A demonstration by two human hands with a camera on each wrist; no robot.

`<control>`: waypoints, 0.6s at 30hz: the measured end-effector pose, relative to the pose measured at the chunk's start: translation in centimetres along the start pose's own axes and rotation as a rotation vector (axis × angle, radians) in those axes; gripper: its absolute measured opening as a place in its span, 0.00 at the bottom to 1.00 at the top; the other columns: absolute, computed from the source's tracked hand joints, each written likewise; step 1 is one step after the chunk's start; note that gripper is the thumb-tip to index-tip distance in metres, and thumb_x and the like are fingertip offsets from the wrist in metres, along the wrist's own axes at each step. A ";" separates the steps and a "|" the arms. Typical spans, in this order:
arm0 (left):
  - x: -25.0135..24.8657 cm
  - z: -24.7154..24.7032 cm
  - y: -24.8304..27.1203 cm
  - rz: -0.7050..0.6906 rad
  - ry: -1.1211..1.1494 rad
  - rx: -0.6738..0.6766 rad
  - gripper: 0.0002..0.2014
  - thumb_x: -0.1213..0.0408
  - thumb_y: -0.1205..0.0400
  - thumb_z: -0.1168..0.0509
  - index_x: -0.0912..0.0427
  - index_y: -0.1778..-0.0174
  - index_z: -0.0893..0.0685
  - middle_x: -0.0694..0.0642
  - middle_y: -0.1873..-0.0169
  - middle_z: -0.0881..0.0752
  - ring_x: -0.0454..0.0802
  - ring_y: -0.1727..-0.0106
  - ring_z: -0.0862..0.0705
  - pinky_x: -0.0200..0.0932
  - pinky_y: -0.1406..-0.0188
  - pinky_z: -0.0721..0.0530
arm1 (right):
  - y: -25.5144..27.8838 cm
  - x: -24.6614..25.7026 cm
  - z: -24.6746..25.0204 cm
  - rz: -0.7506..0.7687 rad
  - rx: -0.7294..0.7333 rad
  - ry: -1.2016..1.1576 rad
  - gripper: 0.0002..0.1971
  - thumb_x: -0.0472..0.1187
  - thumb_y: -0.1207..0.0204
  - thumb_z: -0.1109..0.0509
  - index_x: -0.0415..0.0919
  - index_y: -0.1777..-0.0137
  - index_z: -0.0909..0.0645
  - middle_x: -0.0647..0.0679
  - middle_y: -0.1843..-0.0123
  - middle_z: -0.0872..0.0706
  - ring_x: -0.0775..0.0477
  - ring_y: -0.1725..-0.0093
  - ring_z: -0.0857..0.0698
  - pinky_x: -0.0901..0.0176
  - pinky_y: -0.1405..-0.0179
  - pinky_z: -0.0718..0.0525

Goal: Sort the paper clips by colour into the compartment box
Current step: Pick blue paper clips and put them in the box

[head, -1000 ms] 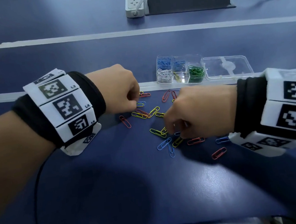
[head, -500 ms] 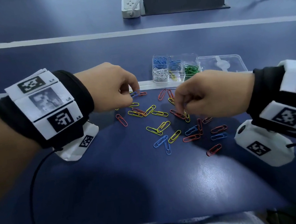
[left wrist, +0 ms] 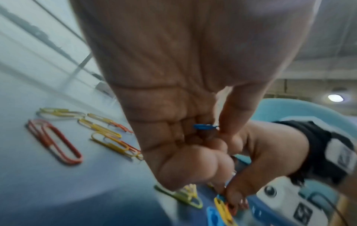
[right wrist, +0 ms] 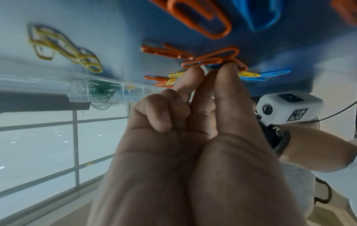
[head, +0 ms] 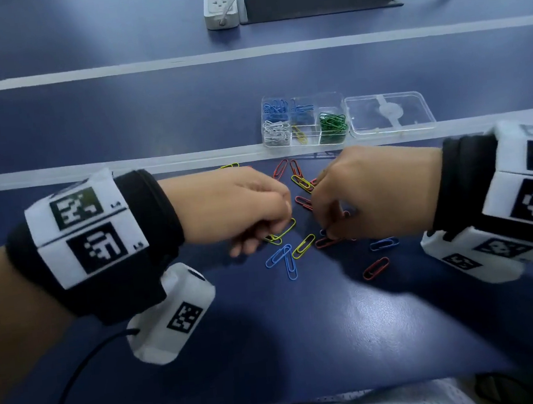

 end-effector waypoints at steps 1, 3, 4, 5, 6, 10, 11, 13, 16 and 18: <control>0.2 -0.1 0.0 0.012 -0.093 -0.011 0.10 0.62 0.25 0.44 0.56 0.73 0.23 0.49 0.79 0.25 0.50 0.77 0.24 0.37 0.77 0.24 | 0.0 0.0 -0.1 -0.002 -0.012 0.000 0.08 0.45 0.30 0.34 0.47 0.58 0.14 0.49 0.59 0.11 0.43 0.57 0.15 0.49 0.52 0.16; 0.1 -0.1 0.3 0.040 -0.308 -0.051 0.12 0.64 0.23 0.46 0.51 0.67 0.20 0.48 0.79 0.23 0.40 0.77 0.25 0.29 0.76 0.27 | 0.1 -0.2 -0.1 -0.007 -0.027 -0.008 0.08 0.45 0.29 0.34 0.46 0.56 0.14 0.49 0.58 0.11 0.44 0.56 0.16 0.52 0.51 0.17; -0.1 -0.2 0.5 0.037 -0.408 -0.075 0.11 0.63 0.22 0.47 0.50 0.66 0.20 0.47 0.80 0.23 0.38 0.77 0.25 0.26 0.76 0.30 | 0.1 -0.3 0.0 -0.011 -0.029 -0.026 0.08 0.44 0.27 0.34 0.47 0.54 0.14 0.50 0.56 0.10 0.46 0.56 0.17 0.55 0.51 0.18; -0.4 -0.4 0.7 0.025 -0.495 -0.100 0.10 0.61 0.22 0.47 0.50 0.65 0.21 0.46 0.80 0.23 0.38 0.76 0.26 0.27 0.75 0.32 | 0.2 -0.5 0.2 -0.016 -0.030 -0.051 0.08 0.44 0.26 0.35 0.48 0.53 0.14 0.52 0.55 0.10 0.49 0.57 0.18 0.59 0.53 0.21; -0.5 -0.6 1.0 0.014 -0.574 -0.121 0.10 0.57 0.22 0.45 0.51 0.66 0.23 0.47 0.80 0.24 0.39 0.75 0.26 0.29 0.73 0.32 | 0.3 -0.6 0.4 -0.018 -0.034 -0.074 0.08 0.43 0.25 0.35 0.50 0.51 0.14 0.54 0.55 0.10 0.52 0.58 0.20 0.62 0.54 0.23; -0.3 -1.9 1.2 0.034 -0.886 -0.127 0.21 0.35 0.27 0.43 0.51 0.63 0.25 0.47 0.74 0.27 0.46 0.66 0.24 0.42 0.60 0.21 | 0.5 -0.3 0.7 0.001 -0.038 -0.048 0.11 0.41 0.27 0.33 0.52 0.48 0.14 0.55 0.53 0.10 0.49 0.53 0.16 0.58 0.50 0.19; -0.4 -1.9 1.1 0.059 -0.938 -0.125 0.23 0.33 0.28 0.44 0.51 0.63 0.26 0.46 0.72 0.28 0.51 0.60 0.22 0.44 0.56 0.19 | 0.5 -0.1 0.6 0.007 -0.037 -0.040 0.11 0.41 0.28 0.33 0.51 0.48 0.15 0.54 0.53 0.10 0.48 0.54 0.16 0.56 0.50 0.18; -0.8 -1.9 1.0 0.096 -0.997 -0.145 0.20 0.35 0.25 0.44 0.50 0.62 0.28 0.49 0.67 0.29 0.57 0.51 0.19 0.47 0.54 0.20 | 0.6 0.2 0.6 0.010 -0.045 -0.039 0.11 0.40 0.29 0.34 0.51 0.49 0.15 0.54 0.54 0.11 0.50 0.59 0.21 0.56 0.51 0.18; -1.6 -1.9 0.9 0.080 -1.027 -0.193 0.13 0.46 0.20 0.44 0.51 0.57 0.25 0.51 0.62 0.28 0.59 0.46 0.18 0.47 0.56 0.23 | 0.6 0.3 0.5 -0.009 -0.038 -0.041 0.09 0.40 0.31 0.33 0.52 0.52 0.18 0.55 0.59 0.14 0.52 0.62 0.26 0.60 0.56 0.20; -1.6 -1.8 0.8 0.085 -1.035 -0.193 0.10 0.51 0.22 0.43 0.53 0.56 0.24 0.52 0.65 0.29 0.60 0.47 0.17 0.45 0.59 0.24 | 0.5 0.4 0.4 -0.018 -0.028 -0.041 0.09 0.41 0.33 0.32 0.51 0.53 0.21 0.57 0.62 0.20 0.52 0.62 0.27 0.60 0.58 0.22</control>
Point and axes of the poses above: each hand's wrist, its own y-axis away from the middle knuckle, its own z-axis out of the back of the hand, x = y × z, the point moved 5 cm from there along -y, towards the middle knuckle
